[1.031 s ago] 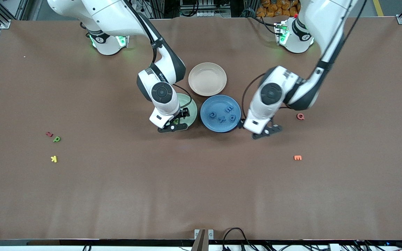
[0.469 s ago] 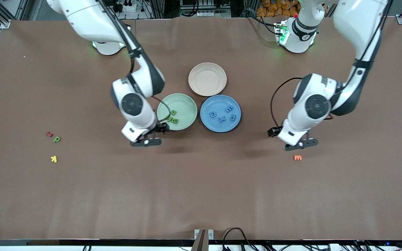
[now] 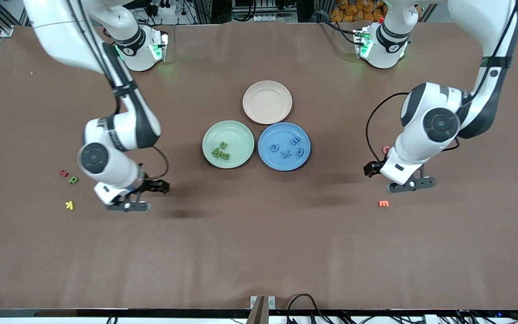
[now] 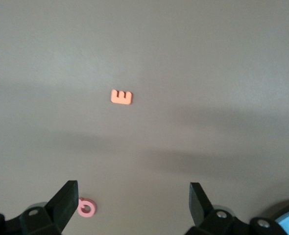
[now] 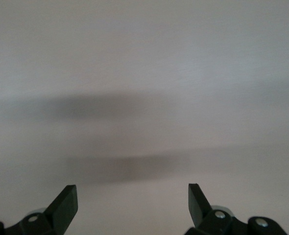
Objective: Sort letters by color into matching plates
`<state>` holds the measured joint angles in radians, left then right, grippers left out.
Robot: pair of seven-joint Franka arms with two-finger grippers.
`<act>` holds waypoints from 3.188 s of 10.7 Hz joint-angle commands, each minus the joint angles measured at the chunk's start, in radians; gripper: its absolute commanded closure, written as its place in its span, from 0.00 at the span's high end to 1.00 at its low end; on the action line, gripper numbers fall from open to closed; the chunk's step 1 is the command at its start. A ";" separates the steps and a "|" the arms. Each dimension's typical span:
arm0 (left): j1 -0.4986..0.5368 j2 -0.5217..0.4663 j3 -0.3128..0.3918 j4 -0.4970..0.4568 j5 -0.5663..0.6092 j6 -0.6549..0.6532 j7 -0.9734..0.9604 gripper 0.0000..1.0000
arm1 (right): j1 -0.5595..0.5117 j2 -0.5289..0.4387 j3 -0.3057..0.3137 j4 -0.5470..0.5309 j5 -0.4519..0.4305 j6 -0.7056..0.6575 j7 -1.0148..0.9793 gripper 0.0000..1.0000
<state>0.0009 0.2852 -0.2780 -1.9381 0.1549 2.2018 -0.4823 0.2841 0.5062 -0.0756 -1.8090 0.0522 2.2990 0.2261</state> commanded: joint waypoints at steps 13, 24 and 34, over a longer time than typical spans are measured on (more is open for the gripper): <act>-0.038 -0.311 0.283 0.252 -0.192 -0.398 0.498 1.00 | -0.510 0.029 0.037 -0.167 -0.011 0.197 -0.266 1.00; -0.036 -0.290 0.257 0.387 -0.202 -0.570 0.498 1.00 | -0.556 0.048 0.040 -0.220 -0.011 0.252 -0.292 1.00; -0.022 -0.278 0.238 0.381 -0.202 -0.556 0.484 1.00 | -0.580 0.048 0.065 -0.227 -0.009 0.269 -0.298 0.42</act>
<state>-0.0301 -0.0027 -0.0370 -1.5819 -0.0300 1.6563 -0.0011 -0.2706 0.5523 -0.0387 -2.0232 0.0518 2.5534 -0.0642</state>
